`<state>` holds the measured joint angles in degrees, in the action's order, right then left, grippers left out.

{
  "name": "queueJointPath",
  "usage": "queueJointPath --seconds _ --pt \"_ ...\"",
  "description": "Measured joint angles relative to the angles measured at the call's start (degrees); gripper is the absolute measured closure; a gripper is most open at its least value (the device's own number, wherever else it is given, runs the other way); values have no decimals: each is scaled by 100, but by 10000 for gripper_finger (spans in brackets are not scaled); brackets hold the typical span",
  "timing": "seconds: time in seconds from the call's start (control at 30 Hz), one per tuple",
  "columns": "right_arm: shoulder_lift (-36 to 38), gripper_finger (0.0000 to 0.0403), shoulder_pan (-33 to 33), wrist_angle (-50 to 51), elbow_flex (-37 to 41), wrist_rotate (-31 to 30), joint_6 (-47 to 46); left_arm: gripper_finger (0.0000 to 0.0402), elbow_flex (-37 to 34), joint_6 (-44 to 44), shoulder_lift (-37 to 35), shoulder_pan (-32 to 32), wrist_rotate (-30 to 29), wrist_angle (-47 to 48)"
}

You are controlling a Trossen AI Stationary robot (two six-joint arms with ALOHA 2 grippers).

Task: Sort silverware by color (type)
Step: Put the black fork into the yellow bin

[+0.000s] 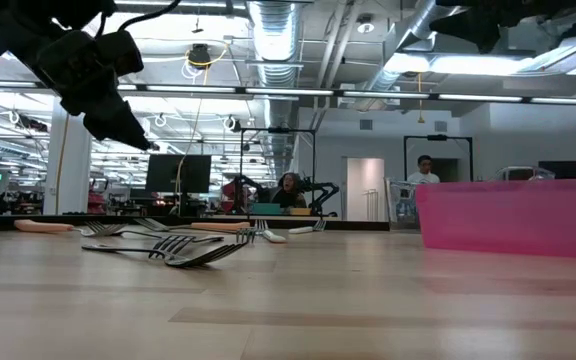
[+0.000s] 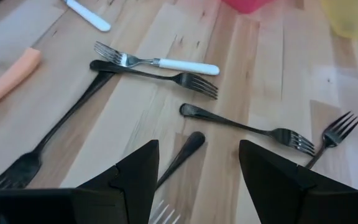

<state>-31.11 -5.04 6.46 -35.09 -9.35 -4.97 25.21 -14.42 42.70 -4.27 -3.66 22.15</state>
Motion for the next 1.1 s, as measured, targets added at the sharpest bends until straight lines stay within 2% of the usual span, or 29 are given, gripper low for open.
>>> queueJointPath --seconds 0.27,0.47,0.63,0.77,0.97,1.1 --pt "0 122 0 -3 0 -4 28 195 0 164 536 -155 -19 17" --pt "0 122 0 80 0 -6 31 195 0 -40 936 -155 -416 0" --pt "-2 122 0 239 0 -6 -73 195 0 -46 1021 -153 -95 -266" --pt "1 122 0 -45 0 -2 -191 195 162 48 705 -155 38 -277" --pt "217 122 0 -219 0 -1 -62 195 238 120 -205 -157 -111 -298" --pt "370 122 0 -152 -2 -45 -59 195 245 -148 -863 -157 -339 283"
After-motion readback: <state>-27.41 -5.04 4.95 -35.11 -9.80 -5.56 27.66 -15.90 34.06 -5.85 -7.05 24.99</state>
